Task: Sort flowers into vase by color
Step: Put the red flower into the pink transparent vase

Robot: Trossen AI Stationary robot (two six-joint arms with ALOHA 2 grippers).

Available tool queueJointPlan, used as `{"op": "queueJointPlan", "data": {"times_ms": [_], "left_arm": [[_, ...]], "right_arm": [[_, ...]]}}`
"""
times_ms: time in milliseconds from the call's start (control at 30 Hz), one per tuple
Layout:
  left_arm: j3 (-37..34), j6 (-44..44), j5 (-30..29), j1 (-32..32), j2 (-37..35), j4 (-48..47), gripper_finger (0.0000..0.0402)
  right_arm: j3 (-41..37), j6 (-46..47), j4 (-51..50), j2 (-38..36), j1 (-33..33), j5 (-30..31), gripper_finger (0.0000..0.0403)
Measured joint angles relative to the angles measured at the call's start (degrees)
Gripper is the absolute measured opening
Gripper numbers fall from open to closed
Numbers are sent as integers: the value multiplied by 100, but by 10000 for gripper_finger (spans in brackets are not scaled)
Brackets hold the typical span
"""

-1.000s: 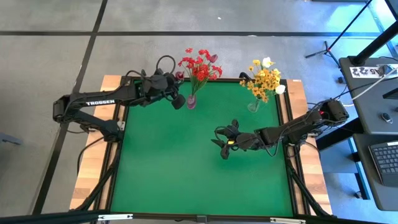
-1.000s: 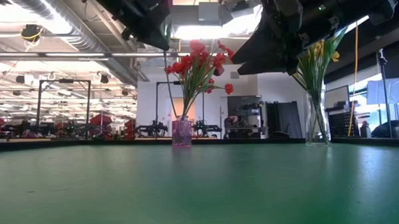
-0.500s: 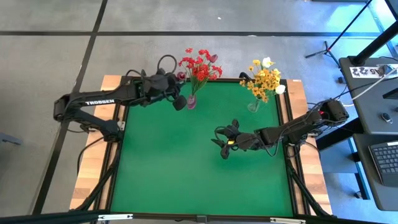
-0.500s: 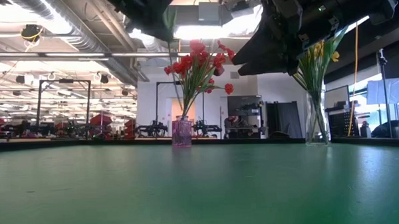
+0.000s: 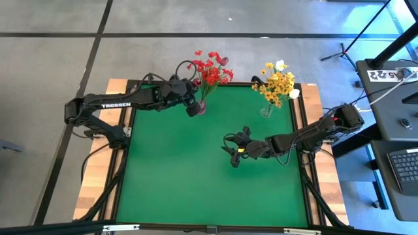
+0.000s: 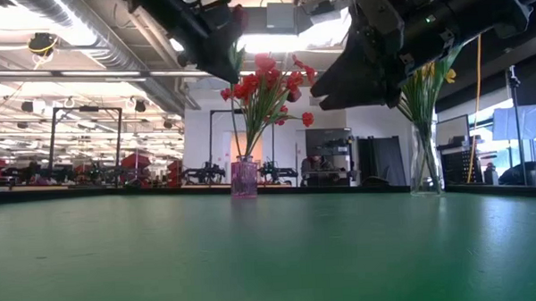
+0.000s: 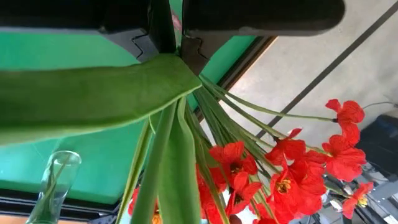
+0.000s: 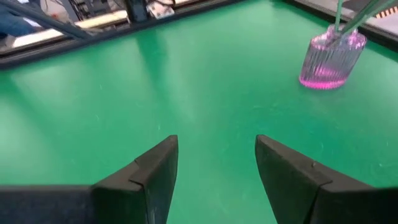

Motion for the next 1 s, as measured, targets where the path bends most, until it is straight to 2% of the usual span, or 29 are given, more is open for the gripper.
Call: {"op": "queueJointPlan", "data": {"times_ms": [500, 1000], "left_arm": [[-2, -189, 17, -27, -4, 20, 20], [-4, -637, 484, -27, -4, 42, 24]], "right_arm": [[-6, 43, -8, 212, 1, 40, 214], [-6, 44, 12, 238, 1, 129, 214]]}}
